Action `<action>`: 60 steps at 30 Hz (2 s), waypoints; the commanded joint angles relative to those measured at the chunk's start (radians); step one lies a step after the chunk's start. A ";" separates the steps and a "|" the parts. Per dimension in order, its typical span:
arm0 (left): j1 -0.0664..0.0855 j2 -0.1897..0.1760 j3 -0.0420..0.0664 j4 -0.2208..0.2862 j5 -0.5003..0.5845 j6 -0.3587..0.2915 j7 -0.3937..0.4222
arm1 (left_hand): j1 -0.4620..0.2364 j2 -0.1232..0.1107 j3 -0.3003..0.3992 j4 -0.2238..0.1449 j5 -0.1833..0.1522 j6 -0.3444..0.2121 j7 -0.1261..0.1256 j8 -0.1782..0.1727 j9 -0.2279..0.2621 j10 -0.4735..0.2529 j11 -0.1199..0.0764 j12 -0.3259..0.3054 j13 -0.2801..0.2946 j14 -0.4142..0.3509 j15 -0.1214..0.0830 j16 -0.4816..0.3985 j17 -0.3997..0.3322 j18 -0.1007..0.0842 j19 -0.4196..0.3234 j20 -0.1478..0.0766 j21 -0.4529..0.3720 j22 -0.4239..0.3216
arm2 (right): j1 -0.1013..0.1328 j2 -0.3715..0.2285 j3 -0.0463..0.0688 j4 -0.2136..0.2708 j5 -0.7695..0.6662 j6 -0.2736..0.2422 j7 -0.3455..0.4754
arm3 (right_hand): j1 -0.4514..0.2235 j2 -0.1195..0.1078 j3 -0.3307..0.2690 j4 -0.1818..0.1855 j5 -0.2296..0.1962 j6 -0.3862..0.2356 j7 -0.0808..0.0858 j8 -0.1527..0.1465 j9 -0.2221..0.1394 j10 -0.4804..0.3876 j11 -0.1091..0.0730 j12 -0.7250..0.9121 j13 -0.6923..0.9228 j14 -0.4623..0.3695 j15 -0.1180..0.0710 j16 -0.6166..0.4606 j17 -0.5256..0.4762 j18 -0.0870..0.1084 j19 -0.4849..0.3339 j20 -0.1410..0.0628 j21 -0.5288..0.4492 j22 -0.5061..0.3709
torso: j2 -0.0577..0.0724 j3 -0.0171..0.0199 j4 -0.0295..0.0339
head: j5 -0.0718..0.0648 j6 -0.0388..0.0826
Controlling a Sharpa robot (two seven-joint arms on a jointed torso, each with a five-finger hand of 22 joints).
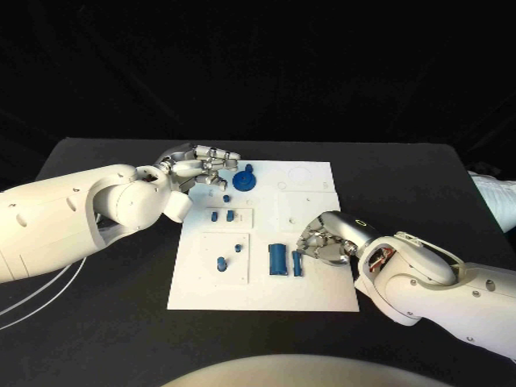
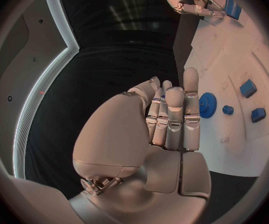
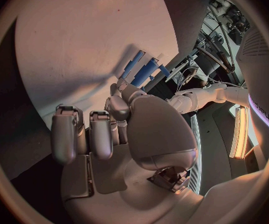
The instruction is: Assemble the parts on the task board
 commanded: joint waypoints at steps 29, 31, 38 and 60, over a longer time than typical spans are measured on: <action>-0.058 0.059 0.000 -0.086 0.123 -0.053 0.160 | -0.056 -0.010 -0.062 0.041 -0.026 -0.019 0.003 0.044 -0.002 -0.139 0.026 -0.001 -0.032 -0.282 0.044 -0.293 -0.245 0.014 -0.178 0.045 -0.182 -0.106 | 0.134 0.039 0.005 -0.322 1.124 0.042 0.644 | 0.113 0.061 0.012 -0.054 0.044 -0.167 0.074 -0.012 -0.007 -0.295 0.062 -0.616 -0.516 -0.141 0.049 -0.861 -0.675 0.116 -0.324 0.038 -0.704 -0.815 | -0.087 -0.0107 -0.0105 | -0.020 0.095; -0.062 0.068 0.000 -0.108 0.146 -0.067 0.187 | -0.060 -0.004 -0.077 0.049 -0.028 -0.029 0.006 0.038 -0.006 -0.153 0.037 -0.011 -0.045 -0.328 0.063 -0.393 -0.296 0.010 -0.225 0.061 -0.241 -0.153 | 0.135 0.064 0.007 -0.373 1.188 0.059 0.673 | 0.111 0.063 0.030 -0.065 0.026 -0.173 0.085 -0.024 -0.013 -0.303 0.072 -0.672 -0.580 -0.138 0.061 -0.911 -0.702 0.116 -0.354 0.044 -0.771 -0.857 | -0.094 -0.0106 -0.0126 | -0.019 0.112; -0.071 0.103 0.001 -0.168 0.201 -0.140 0.287 | -0.030 0.018 -0.127 0.068 -0.028 -0.031 0.002 0.002 -0.010 -0.059 0.040 -0.110 -0.115 -0.216 0.083 -0.769 -0.474 0.021 -0.232 0.095 -0.414 -0.366 | 0.138 0.138 0.011 -0.506 1.289 0.120 0.736 | 0.071 0.051 0.114 -0.081 0.023 -0.192 0.120 -0.092 -0.040 -0.308 0.125 -0.856 -0.828 -0.350 0.142 -1.247 -0.908 0.103 -0.464 0.110 -1.004 -1.005 | -0.105 -0.0098 -0.0121 | -0.027 0.139; -0.117 0.100 0.014 -0.054 0.124 -0.370 0.320 | -0.879 0.101 -0.279 -0.058 -0.095 -0.597 -0.106 -0.166 -0.078 -0.662 -0.102 -0.306 -0.178 -0.835 -0.020 -1.025 -0.657 -0.076 -0.836 -0.014 -0.532 -0.772 | 0.106 0.144 0.034 -0.359 1.381 -0.146 0.793 | -0.760 0.066 -0.127 0.013 -0.054 -0.739 0.001 -0.244 -0.134 -0.903 -0.004 -1.057 -1.162 -0.996 0.065 -1.482 -1.209 0.017 -1.026 0.030 -1.304 -1.282 | -0.174 0.0283 0.0120 | -0.022 0.209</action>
